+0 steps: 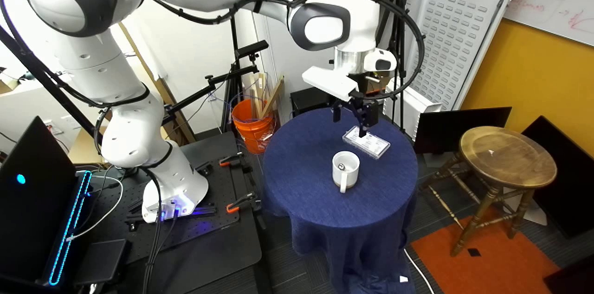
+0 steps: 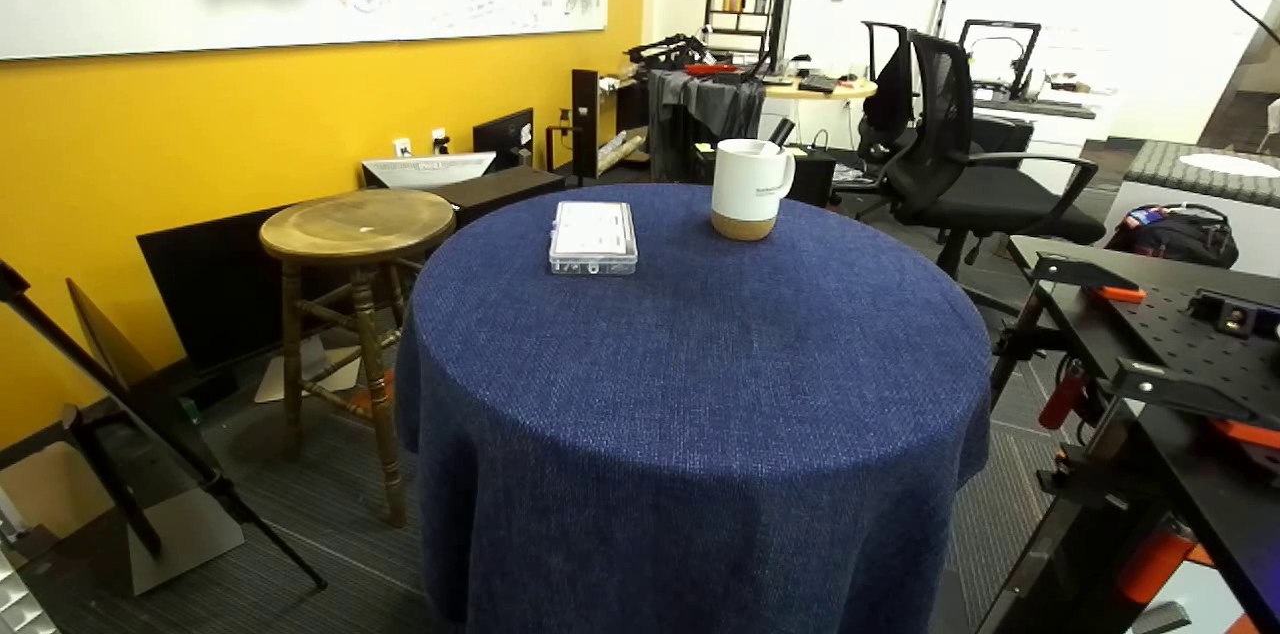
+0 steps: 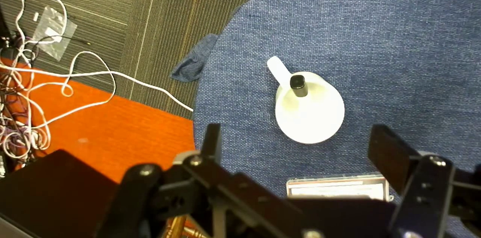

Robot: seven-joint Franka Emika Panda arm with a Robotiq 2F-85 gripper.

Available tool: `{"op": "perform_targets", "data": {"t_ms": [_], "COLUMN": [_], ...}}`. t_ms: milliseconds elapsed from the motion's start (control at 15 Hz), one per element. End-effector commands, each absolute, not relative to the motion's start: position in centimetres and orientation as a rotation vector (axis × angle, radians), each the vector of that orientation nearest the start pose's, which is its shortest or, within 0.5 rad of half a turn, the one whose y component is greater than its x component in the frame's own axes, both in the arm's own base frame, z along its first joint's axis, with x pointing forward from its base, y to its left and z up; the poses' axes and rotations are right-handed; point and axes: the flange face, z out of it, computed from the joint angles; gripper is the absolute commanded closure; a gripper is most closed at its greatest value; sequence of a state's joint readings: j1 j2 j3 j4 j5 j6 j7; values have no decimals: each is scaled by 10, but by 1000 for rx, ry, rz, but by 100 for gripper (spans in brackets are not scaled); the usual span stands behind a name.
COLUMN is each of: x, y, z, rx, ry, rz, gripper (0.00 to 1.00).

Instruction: Put the marker in the mug on the table

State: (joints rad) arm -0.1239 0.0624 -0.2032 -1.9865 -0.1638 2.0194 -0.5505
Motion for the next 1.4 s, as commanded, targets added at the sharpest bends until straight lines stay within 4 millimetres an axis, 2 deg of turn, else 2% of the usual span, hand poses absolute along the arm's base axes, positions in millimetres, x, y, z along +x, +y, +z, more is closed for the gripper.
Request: {"op": "perform_targets", "data": {"t_ms": [0, 67, 333, 400, 667, 1000, 1333], "x": [540, 543, 548, 547, 543, 549, 546], "y": [-185, -182, -174, -175, -181, -185, -187], "z": [426, 421, 396, 390, 370, 337, 303], "rx": [-3212, -3201, -3192, -3180, -3160, -3122, -3057], "ry": [-541, -564, -561, -539, -527, -479, -461], "rz": [115, 69, 107, 175, 241, 163, 187], "gripper": [0, 0, 0, 0, 0, 0, 0]}}
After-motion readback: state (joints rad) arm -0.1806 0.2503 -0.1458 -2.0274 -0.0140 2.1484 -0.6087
